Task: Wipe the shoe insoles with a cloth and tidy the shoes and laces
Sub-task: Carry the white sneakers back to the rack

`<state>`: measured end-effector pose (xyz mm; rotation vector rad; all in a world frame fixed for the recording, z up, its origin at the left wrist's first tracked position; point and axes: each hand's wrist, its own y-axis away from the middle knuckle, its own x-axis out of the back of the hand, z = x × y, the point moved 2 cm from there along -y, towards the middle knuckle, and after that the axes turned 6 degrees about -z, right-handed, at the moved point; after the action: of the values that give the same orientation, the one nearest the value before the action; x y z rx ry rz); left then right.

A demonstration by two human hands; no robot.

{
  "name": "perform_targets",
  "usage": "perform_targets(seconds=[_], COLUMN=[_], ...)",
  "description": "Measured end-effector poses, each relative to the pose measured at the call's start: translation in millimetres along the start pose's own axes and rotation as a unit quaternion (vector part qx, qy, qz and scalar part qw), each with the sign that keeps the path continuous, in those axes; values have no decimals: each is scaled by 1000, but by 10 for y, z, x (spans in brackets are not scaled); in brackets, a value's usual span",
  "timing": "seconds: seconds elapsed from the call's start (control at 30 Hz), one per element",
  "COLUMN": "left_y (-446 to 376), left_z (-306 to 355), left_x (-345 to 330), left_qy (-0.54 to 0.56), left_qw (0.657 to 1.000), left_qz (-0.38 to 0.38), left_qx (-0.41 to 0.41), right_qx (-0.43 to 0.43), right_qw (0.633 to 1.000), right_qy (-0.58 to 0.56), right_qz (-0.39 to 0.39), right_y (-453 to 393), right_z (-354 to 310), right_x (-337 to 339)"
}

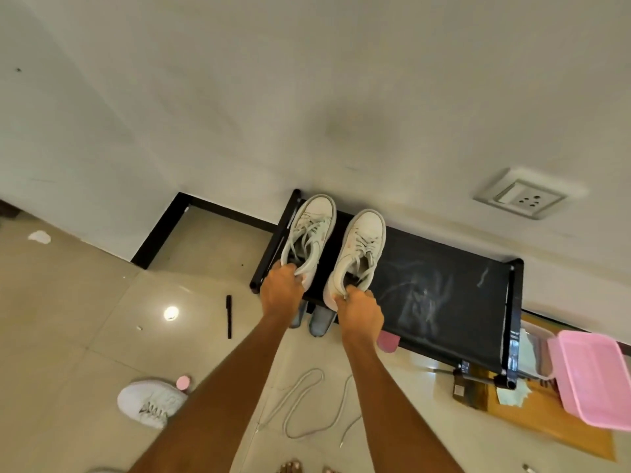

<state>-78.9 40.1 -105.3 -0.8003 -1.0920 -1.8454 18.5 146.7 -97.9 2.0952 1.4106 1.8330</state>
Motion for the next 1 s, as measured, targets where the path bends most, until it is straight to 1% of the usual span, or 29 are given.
perform_targets(seconds=[0.17,0.27,0.43,0.57,0.67,0.7,0.77,0.83,0.87,0.93,1.0], left_y=[26,68,76,83,110,128,189,356,475,720,955], left_z=[-117,-196,-230,-206,-211,-230,-267,-339,-387,-484,-631], left_x=[-3,37,-34,-70,-20,10,47,49,44,36,19], left_qy=[1,5,4,-6,-24,-24,-37,-43,-22,48,99], left_qw=[1000,1000,1000,1000,1000,999,998,998,1000,998,991], left_qz=[2,14,26,7,-21,-29,-37,-26,-15,6,15], left_qx=[3,10,-3,10,-2,-5,-19,-22,-10,38,89], right_qx=[-24,-25,-28,-20,-10,4,45,101,129,172,211], right_qw=[998,997,997,998,997,997,996,986,981,976,972], right_qy=[-66,-67,-68,-62,-78,-76,-62,-51,-50,-60,-68], right_qz=[-7,-14,-10,-16,-21,-8,51,122,139,121,74], right_y=[71,153,174,129,109,125,190,346,443,601,751], right_z=[-197,-299,-407,-402,-390,-386,-351,-354,-365,-395,-483], right_x=[-76,-144,-213,-244,-252,-247,-212,-164,-164,-219,-366])
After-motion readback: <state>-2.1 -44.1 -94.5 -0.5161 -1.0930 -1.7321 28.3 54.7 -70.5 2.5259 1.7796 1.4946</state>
